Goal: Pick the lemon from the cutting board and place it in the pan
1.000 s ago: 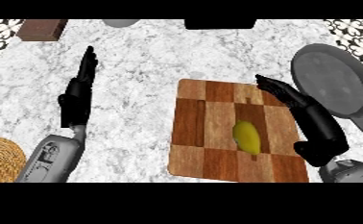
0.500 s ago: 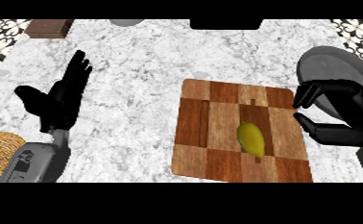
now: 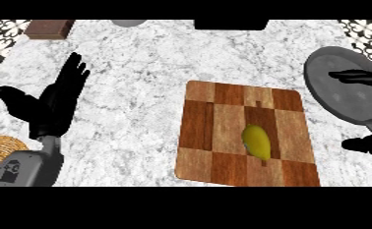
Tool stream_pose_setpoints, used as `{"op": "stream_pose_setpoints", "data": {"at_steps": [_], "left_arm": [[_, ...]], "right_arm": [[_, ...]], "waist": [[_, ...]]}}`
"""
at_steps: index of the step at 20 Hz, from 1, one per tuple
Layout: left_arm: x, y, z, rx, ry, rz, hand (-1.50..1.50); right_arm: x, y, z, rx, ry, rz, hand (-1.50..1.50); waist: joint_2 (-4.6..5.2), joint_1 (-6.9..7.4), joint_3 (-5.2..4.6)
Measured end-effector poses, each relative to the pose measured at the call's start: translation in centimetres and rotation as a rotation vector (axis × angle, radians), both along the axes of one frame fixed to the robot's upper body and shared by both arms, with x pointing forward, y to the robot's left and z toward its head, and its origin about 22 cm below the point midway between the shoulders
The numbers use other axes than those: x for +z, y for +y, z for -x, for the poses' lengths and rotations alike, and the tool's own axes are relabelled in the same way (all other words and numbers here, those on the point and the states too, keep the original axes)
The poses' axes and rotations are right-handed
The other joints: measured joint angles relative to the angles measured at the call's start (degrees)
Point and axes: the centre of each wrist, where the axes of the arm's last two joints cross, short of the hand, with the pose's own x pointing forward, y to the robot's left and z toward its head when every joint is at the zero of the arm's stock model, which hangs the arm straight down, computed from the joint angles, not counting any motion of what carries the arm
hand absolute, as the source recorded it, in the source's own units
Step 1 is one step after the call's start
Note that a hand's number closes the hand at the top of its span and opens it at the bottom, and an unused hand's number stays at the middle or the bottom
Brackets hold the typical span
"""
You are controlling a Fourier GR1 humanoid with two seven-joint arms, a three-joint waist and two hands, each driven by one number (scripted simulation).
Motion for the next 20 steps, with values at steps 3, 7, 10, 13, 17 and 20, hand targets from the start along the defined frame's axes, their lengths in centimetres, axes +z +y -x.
{"op": "stream_pose_setpoints", "data": {"at_steps": [3, 7, 10, 13, 17, 20], "left_arm": [[0.2, 0.0, -0.2, 0.001, -0.004, -0.002, 0.0], [0.4, 0.2, 0.0, -0.005, -0.005, -0.003, 0.0], [-0.1, 0.2, 0.3, -0.003, 0.0, 0.002, 0.0], [-0.1, -0.1, 0.1, 0.001, -0.001, 0.001, 0.0], [0.0, -0.2, 0.2, -0.003, 0.001, 0.0, 0.0], [0.1, -0.4, 0.3, -0.002, 0.003, 0.002, 0.0]], "right_arm": [[1.9, 0.8, -1.4, 0.033, -0.019, 0.083, -1.5], [3.7, 3.8, -2.0, 0.072, -0.041, 0.261, -1.5], [4.7, 6.7, -2.3, 0.084, -0.055, 0.386, -1.5], [4.8, 9.0, -2.3, 0.112, -0.044, 0.502, -1.5], [4.2, 11.2, -1.7, 0.164, 0.027, 0.701, -1.5], [4.0, 12.5, -1.4, 0.208, 0.069, 0.827, -1.5]], "waist": [[0.05, 0.15, -0.03], [-0.04, 0.26, -0.09], [-0.05, 0.35, -0.11], [-0.04, 0.17, -0.12], [-0.07, 0.21, -0.12], [-0.05, 0.17, -0.11]]}}
